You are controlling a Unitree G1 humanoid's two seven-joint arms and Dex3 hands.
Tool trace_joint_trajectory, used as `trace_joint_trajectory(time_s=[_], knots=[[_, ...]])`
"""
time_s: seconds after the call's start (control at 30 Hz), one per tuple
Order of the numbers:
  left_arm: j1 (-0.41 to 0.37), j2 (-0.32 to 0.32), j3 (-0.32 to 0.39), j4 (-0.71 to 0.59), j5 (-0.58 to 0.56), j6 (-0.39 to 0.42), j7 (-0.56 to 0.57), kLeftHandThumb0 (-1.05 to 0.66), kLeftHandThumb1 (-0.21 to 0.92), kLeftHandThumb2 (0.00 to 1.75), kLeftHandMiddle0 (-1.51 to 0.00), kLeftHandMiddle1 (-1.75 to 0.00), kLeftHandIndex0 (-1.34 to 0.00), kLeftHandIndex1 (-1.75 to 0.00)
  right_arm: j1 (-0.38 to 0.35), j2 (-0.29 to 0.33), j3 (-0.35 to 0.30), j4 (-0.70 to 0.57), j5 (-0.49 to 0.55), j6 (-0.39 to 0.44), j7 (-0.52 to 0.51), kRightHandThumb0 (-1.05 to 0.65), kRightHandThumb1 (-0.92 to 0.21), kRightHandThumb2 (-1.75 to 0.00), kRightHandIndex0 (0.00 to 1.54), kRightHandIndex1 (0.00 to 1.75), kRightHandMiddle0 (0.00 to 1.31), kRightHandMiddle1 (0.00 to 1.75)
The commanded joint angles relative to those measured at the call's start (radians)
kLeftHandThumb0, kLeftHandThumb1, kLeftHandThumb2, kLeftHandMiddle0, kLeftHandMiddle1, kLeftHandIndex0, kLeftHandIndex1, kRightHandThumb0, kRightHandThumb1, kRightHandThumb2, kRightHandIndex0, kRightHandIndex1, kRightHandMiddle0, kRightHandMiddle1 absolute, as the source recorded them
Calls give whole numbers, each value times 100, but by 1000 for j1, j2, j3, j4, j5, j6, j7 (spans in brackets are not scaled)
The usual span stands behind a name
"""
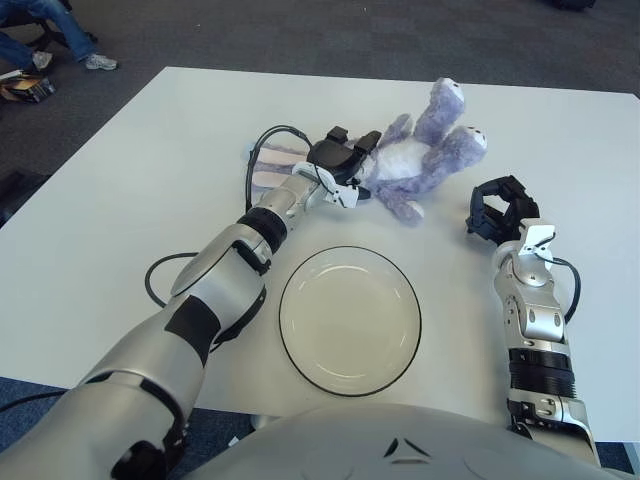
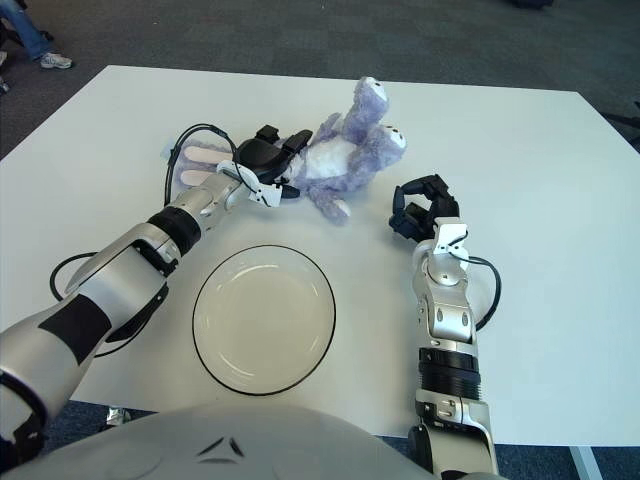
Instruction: Put the doll into the plate.
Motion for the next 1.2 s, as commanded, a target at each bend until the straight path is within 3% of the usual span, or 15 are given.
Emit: trace_joint_trajectory(time_s=[0.0, 0.43, 0.73, 0.83, 0.93, 1.03, 1.17], knots=[[54, -5, -44, 47, 15, -12, -83, -105, 92, 27, 0, -174, 0, -43, 35, 14, 10, 27, -2, 55, 4, -40, -59, -97, 100, 175, 40, 175], [31, 16, -68, 81, -11, -68, -192, -105, 92, 27, -5, -175, 0, -42, 33, 12, 14, 28, -11, 55, -1, -40, -59, -97, 100, 175, 40, 175], [23, 32, -45, 99, -78, -146, -286, -101, 88, 19, -21, -175, 0, -77, 34, 12, 14, 26, -9, 55, 1, -40, -59, -97, 101, 175, 40, 175], [18, 34, -43, 99, -94, -159, -311, -87, 83, 21, -41, -175, 0, -87, 32, 11, 12, 25, -7, 57, 1, -40, -59, -97, 101, 175, 40, 175], [12, 40, -42, 85, -108, -175, -344, -70, 60, 57, -50, -175, 0, -89, 32, 11, 11, 24, -5, 59, 2, -40, -59, -97, 101, 175, 40, 175], [6, 52, -44, 51, -125, -193, -394, 7, 45, 93, -61, -163, 0, -94, 33, 12, 10, 22, -3, 59, 2, -40, -59, -97, 101, 175, 40, 175], [1, 63, -55, 32, -129, -212, -444, 34, 41, 102, -66, -155, 0, -111, 34, 13, 9, 21, -3, 61, 2, -40, -59, -97, 102, 175, 40, 175]])
